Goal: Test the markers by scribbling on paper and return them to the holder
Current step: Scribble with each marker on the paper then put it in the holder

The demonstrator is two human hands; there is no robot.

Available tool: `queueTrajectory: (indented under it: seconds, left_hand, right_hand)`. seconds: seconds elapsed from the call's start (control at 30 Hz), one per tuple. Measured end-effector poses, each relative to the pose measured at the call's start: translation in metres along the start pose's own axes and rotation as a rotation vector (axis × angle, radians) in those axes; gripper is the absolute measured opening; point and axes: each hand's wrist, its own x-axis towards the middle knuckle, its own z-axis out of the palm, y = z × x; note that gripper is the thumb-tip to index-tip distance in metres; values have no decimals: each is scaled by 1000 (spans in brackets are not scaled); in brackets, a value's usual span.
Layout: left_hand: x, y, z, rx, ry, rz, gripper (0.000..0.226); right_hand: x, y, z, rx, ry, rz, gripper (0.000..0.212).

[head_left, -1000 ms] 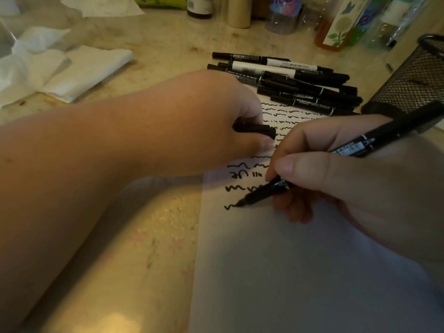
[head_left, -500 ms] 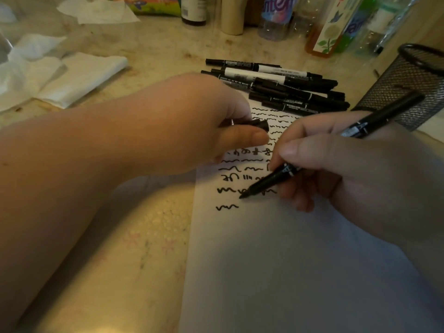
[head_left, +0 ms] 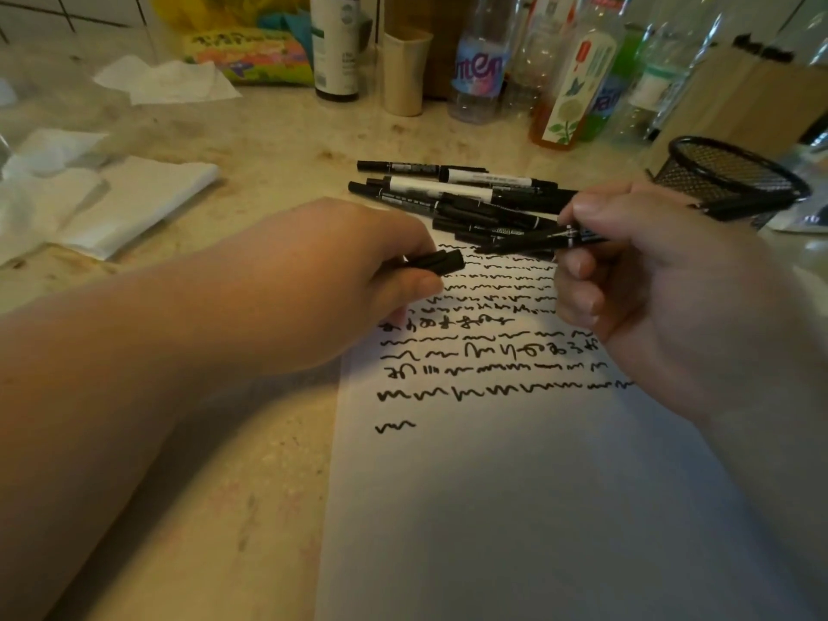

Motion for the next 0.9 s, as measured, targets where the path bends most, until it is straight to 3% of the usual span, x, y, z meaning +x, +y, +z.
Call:
queueTrajectory:
  seconds: [0.5, 0.73, 0.9]
  left_hand:
    - [0, -1, 1, -17, 51, 56, 27]
    - [2, 0, 1, -27, 74, 30, 24]
    - [-2, -4, -3, -72, 93, 36, 42]
  right_hand:
    - [-3, 1, 3, -165, -61, -26, 12]
    - [-2, -4, 2, 42, -160, 164, 42]
    - [-4, -3, -2, -142, -108, 118, 23]
